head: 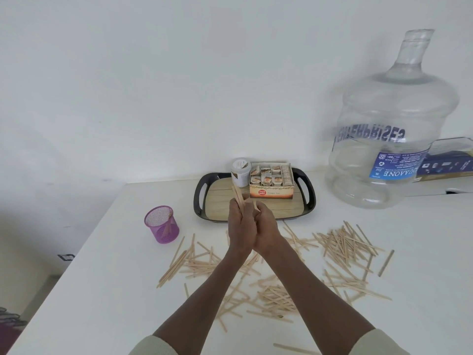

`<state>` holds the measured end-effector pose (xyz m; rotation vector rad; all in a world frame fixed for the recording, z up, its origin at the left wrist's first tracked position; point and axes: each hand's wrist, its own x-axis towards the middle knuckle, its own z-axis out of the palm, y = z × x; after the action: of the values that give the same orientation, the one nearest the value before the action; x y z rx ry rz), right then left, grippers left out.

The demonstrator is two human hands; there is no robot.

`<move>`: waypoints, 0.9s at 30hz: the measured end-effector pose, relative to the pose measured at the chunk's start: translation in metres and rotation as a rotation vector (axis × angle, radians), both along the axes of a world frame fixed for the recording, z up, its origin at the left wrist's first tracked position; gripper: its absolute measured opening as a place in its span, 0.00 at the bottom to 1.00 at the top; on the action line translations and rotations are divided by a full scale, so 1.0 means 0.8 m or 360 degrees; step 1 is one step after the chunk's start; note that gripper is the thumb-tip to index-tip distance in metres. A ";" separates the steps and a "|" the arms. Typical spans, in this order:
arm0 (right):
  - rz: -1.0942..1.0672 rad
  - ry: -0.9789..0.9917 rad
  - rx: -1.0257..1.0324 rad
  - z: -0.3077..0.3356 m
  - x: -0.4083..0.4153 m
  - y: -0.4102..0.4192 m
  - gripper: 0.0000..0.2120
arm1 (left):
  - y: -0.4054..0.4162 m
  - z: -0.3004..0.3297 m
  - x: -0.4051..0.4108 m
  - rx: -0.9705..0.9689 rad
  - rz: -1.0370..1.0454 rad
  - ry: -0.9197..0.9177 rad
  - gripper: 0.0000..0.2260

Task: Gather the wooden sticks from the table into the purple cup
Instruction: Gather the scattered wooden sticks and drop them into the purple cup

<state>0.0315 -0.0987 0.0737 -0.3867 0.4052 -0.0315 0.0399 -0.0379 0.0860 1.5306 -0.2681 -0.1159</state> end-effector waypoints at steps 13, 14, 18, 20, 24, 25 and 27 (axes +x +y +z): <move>-0.0090 0.0058 -0.0072 -0.008 -0.023 0.012 0.30 | -0.013 0.047 -0.008 -0.0289 0.0231 -0.0065 0.20; -0.0117 0.0003 0.0004 -0.003 -0.024 0.013 0.29 | -0.012 0.047 -0.011 -0.0278 0.0213 -0.0055 0.18; -0.0190 -0.0087 0.0065 0.019 -0.022 0.008 0.28 | -0.009 0.039 -0.016 -0.0158 0.0128 0.0000 0.15; -0.0166 -0.0074 0.0022 0.021 -0.020 0.005 0.28 | -0.007 0.035 -0.017 -0.0101 0.0075 0.0049 0.16; -0.0035 -0.0102 -0.0231 0.030 -0.024 0.007 0.23 | -0.005 0.037 -0.024 -0.0082 0.0051 0.0128 0.16; 0.0011 -0.0127 -0.0319 0.034 -0.025 0.011 0.21 | -0.005 0.036 -0.024 -0.0084 0.0081 0.0155 0.16; 0.0064 -0.0125 -0.0461 0.035 -0.024 0.015 0.16 | -0.003 0.033 -0.021 -0.0100 0.0132 0.0221 0.16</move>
<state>0.0122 -0.0867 0.1015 -0.6773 0.3151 -0.0666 0.0234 -0.0404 0.1124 1.4619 -0.0968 -0.1465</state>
